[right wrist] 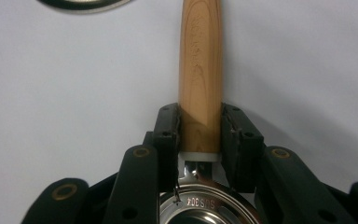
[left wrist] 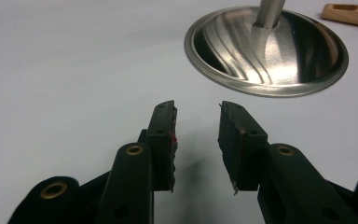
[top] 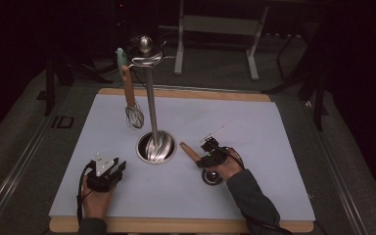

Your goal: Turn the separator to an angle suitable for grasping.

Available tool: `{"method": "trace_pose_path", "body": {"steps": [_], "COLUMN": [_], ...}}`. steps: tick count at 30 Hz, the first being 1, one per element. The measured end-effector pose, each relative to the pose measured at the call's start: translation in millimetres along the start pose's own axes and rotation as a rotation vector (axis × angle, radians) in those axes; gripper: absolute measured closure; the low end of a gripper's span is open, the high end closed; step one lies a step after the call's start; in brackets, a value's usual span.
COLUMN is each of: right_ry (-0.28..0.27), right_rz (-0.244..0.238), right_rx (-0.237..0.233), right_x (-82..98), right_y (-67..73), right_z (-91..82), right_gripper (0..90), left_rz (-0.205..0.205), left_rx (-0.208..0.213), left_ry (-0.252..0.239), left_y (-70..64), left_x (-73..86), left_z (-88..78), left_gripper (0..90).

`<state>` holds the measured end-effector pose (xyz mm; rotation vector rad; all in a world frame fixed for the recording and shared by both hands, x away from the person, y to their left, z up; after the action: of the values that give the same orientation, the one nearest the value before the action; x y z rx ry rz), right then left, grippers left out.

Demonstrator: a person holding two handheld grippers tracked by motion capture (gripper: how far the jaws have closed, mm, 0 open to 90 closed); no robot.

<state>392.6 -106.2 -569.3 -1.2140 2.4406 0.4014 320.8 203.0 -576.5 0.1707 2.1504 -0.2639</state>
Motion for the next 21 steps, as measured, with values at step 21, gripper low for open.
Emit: {"method": "trace_pose_path", "body": {"steps": [21], "right_ry": [0.066], "right_rz": [-0.02], "right_rx": [0.011], "right_x": [35.9], "right_y": [-7.3], "right_z": [-21.8], "right_gripper": [69.3], "left_rz": [0.01], "left_rx": [-0.004], "left_ry": [0.012], "left_y": [-0.6], "left_x": [1.1], "left_z": [1.3], "left_gripper": [66.0]}}
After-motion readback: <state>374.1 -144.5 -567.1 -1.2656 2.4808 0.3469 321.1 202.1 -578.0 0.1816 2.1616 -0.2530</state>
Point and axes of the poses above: each handheld gripper's, and its own axes: z roughly forward along the jaws, x roughly out of its underside, y roughly to its left, the point moved 7 cm from there along z, roughly forward along the jaws, and after that the axes turned 12 degrees about -z, right-handed, at the moved point
